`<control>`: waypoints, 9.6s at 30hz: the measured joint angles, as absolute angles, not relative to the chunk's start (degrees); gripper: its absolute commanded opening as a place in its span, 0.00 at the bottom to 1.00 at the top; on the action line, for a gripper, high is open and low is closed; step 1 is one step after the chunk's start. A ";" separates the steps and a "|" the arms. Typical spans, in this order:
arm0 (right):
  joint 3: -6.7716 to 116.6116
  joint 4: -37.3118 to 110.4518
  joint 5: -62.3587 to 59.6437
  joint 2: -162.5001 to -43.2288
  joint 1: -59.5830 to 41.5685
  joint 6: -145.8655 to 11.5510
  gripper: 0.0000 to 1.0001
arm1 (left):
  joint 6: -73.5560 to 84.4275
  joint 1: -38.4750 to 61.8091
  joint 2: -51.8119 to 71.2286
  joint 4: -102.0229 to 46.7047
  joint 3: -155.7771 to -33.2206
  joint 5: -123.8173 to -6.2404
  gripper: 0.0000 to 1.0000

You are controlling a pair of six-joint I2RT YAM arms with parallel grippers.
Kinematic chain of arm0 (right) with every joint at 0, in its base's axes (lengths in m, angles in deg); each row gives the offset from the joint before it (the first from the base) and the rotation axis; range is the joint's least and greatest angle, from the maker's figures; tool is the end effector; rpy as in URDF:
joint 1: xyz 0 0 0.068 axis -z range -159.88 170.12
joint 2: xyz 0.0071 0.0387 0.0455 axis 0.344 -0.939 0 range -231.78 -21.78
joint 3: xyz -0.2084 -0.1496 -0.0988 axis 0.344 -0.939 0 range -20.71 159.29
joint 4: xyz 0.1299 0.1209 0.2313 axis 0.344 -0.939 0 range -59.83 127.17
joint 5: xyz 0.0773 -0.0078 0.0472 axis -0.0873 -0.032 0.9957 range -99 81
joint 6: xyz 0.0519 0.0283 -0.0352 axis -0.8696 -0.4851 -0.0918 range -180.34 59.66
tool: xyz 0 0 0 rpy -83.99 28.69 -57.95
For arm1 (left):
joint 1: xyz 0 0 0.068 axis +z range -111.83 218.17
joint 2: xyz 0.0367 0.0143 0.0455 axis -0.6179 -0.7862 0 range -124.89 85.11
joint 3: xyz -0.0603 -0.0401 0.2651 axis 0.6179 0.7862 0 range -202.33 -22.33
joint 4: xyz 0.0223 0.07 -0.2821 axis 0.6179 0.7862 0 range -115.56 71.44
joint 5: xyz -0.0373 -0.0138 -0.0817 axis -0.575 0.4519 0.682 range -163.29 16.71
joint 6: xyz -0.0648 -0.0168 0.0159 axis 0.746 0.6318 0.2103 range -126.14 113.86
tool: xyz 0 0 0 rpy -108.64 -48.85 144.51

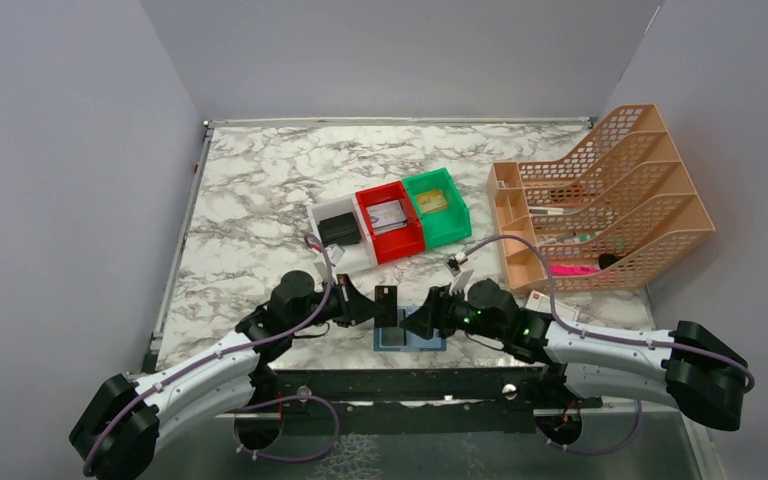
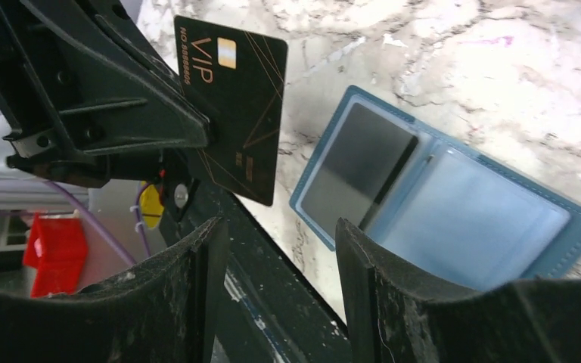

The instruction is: Take the credit cards out of the card holder

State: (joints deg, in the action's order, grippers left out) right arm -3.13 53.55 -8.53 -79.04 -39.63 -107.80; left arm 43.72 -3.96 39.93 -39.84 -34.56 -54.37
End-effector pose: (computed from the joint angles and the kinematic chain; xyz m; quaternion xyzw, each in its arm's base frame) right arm 0.1237 0.2132 0.1556 -0.0916 0.8302 0.4446 0.3235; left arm 0.1492 -0.1591 0.1615 0.0416 0.8061 -0.5064 0.3035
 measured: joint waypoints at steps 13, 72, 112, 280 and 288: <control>-3.09 69.37 10.14 -87.06 -32.24 -107.85 0.39 | 46.19 -3.94 40.32 -48.43 -32.39 -44.78 0.00; 41.55 39.82 -13.32 -107.17 -35.45 -75.11 0.01 | 18.00 25.26 39.60 7.13 -61.62 -91.84 0.99; 65.13 46.90 -32.83 -146.18 -38.64 -32.49 0.35 | 16.27 25.35 44.36 5.36 -60.90 -88.80 0.99; 1.07 54.20 -12.92 -96.94 -41.18 -114.97 0.01 | 37.78 -12.51 18.24 -36.28 -38.67 -59.86 0.16; -1.75 54.27 -10.47 -94.18 -37.81 -114.97 0.01 | 37.78 -12.86 18.24 -35.66 -38.67 -60.51 0.15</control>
